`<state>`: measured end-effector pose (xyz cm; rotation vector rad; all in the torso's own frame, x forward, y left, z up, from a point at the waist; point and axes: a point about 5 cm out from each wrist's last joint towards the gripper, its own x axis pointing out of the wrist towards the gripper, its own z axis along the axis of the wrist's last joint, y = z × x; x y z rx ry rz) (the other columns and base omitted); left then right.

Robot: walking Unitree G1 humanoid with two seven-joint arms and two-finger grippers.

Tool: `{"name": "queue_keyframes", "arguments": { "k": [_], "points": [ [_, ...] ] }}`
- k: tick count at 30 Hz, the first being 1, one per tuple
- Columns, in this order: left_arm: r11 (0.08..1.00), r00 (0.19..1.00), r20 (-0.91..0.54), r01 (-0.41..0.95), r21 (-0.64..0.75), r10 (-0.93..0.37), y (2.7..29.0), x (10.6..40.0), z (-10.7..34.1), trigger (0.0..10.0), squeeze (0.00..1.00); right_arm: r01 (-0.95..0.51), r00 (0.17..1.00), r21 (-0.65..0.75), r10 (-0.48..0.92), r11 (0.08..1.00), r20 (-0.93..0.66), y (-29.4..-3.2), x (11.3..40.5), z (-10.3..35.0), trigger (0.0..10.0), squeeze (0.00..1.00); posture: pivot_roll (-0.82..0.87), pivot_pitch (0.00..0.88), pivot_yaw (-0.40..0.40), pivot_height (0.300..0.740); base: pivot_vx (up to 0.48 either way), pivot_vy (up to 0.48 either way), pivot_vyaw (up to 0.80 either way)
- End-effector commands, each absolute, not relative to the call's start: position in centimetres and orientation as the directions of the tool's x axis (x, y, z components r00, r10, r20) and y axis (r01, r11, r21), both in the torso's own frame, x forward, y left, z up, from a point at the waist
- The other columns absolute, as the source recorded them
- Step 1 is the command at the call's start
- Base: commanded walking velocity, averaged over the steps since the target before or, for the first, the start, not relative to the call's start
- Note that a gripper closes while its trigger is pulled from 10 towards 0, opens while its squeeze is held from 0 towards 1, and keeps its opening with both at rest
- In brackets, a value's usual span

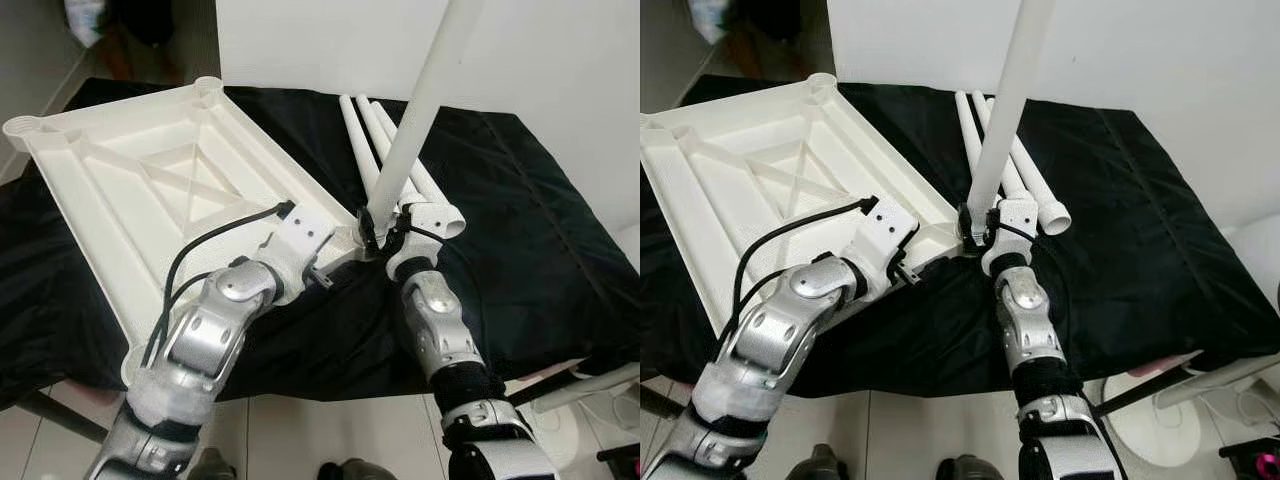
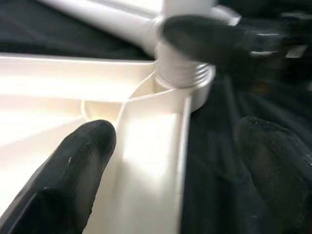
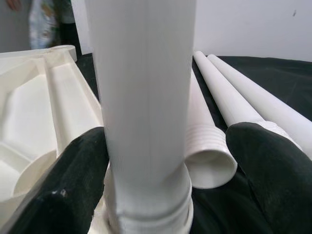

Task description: Building children table

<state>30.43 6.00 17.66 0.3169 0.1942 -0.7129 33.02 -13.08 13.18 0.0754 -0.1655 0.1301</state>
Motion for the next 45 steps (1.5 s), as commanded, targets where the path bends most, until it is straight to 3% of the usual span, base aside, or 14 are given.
{"name": "queue_keyframes", "arguments": {
  "k": [1, 11, 16, 18, 21, 32, 38, 45],
  "points": [
    [0.824, 0.855, -0.289, 0.503, 0.261, -0.431, 7.2, 31.8, 17.2, 10.0, 0.0, -0.098, 0.988, 0.061, 0.09, 0.993, 0.128, -14.4, 32.2, 12.1, 10.0, 0.0, 0.01, 0.051, -0.08, 0.74, 0.0, 0.0, 0.0],
    [0.791, 0.809, -0.385, 0.556, 0.255, -0.444, 7.1, 32.2, 15.7, 10.0, 0.0, -0.056, 0.992, 0.062, 0.049, 0.996, 0.112, -15.4, 31.0, 11.7, 10.0, 0.0, -0.02, 0.069, -0.055, 0.74, 0.0, 0.0, 0.0],
    [0.72, 0.737, -0.44, 0.649, 0.248, -0.513, 6.4, 31.4, 14.9, 10.0, 0.0, -0.044, 0.993, 0.058, 0.037, 0.997, 0.114, -16.0, 30.8, 11.9, 10.0, 0.0, -0.03, 0.075, -0.041, 0.74, 0.0, 0.0, 0.0],
    [0.641, 0.675, -0.46, 0.723, 0.258, -0.576, 5.9, 30.5, 14.6, 10.0, 0.0, -0.035, 0.993, 0.052, 0.028, 0.998, 0.117, -16.5, 30.8, 12.2, 10.0, 0.0, -0.03, 0.075, -0.041, 0.74, 0.0, 0.0, 0.0],
    [0.617, 0.657, -0.463, 0.742, 0.262, -0.595, 5.7, 30.3, 14.5, 10.0, 0.0, -0.032, 0.993, 0.05, 0.026, 0.998, 0.117, -16.6, 30.8, 12.3, 10.0, 0.0, -0.03, 0.075, -0.041, 0.74, 0.0, 0.0, 0.0],
    [0.415, 0.493, -0.546, 0.869, 0.271, -0.677, 6.4, 27.6, 13.1, 10.0, 0.0, -0.071, 0.99, 0.044, 0.065, 0.996, 0.126, -16.9, 30.8, 12.7, 10.0, 0.0, -0.02, 0.083, -0.041, 0.74, 0.0, 0.0, 0.0],
    [0.28, 0.364, -0.609, 0.932, 0.233, -0.705, 7.2, 25.0, 11.9, 10.0, 0.0, -0.105, 0.988, 0.038, 0.1, 0.994, 0.118, -17.6, 30.5, 12.6, 10.0, 0.0, -0.02, 0.087, -0.042, 0.74, 0.0, 0.0, 0.0],
    [0.247, 0.331, -0.638, 0.944, 0.22, -0.695, 8.1, 24.1, 11.5, 10.0, 0.0, -0.107, 0.989, 0.029, 0.103, 0.994, 0.109, -18.1, 30.3, 12.5, 10.0, 0.0, -0.02, 0.088, -0.044, 0.74, 0.0, 0.0, 0.0]
  ]
}}
